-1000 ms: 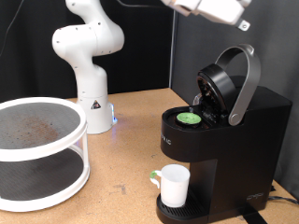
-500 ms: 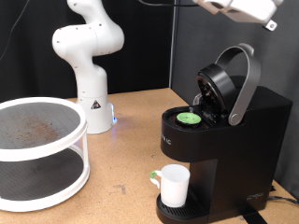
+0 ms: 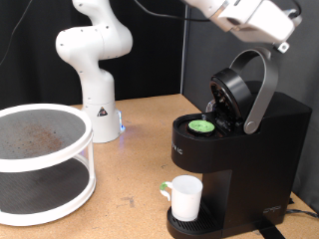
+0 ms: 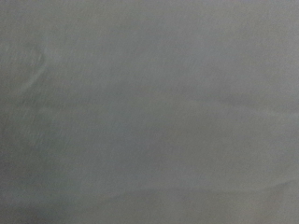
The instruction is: Make a cup of coffee with the keurig machine
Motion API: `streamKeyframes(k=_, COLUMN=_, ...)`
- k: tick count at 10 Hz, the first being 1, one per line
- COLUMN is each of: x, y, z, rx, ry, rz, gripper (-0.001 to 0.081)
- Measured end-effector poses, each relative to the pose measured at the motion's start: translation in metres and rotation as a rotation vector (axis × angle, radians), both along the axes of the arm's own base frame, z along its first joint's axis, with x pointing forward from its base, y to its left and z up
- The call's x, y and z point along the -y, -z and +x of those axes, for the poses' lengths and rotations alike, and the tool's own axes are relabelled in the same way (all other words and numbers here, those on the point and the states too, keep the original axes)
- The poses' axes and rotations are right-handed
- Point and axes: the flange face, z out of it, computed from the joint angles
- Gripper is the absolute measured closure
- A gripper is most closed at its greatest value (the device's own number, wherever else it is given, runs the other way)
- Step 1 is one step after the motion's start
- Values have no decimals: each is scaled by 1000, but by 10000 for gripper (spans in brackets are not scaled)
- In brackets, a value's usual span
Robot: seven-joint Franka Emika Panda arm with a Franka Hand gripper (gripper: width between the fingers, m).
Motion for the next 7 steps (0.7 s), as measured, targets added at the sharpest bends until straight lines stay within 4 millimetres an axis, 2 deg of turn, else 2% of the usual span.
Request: streamKeyframes(k=7, x=61, y=43, z=-3, rx=-61, ry=-63, rz=-17, gripper=806)
